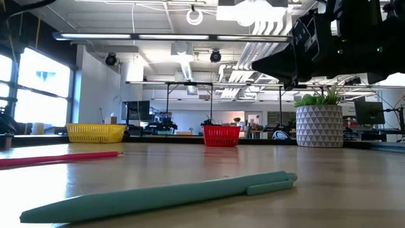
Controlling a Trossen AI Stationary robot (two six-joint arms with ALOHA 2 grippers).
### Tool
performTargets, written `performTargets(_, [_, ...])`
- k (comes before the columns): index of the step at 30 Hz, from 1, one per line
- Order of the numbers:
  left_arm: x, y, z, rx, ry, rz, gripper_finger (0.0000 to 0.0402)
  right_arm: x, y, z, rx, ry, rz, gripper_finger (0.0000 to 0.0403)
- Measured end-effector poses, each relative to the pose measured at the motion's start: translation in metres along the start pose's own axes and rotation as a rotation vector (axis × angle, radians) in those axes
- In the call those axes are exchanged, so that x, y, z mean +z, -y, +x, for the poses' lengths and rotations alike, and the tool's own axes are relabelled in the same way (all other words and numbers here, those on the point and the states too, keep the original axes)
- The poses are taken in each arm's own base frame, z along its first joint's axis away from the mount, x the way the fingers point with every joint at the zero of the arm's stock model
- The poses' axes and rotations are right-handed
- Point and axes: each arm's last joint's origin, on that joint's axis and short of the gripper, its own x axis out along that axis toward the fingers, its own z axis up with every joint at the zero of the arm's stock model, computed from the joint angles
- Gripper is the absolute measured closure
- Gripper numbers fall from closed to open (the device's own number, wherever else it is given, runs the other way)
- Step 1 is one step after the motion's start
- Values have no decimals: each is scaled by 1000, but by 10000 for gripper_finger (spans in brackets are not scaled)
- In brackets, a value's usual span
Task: Sort crayons/erasers/pens/pencils in bins
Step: Put the orange eraser into the blue bin, then put the pink pencil into the orange bin
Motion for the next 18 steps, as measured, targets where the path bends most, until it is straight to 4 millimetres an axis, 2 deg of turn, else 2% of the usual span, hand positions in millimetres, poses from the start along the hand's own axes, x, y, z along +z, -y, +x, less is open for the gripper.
performTargets(4, [-4, -10, 14, 26, -6, -13, 401, 2, -15, 8, -3, -37, -4, 403])
performTargets(9, [-9, -10, 17, 35, -11, -11, 377, 9, -32, 25, -9, -141, -39, 403])
performTargets(18, [-10, 8, -1, -4, -4, 69, 318, 30, -64, 49, 11, -312, -118, 403])
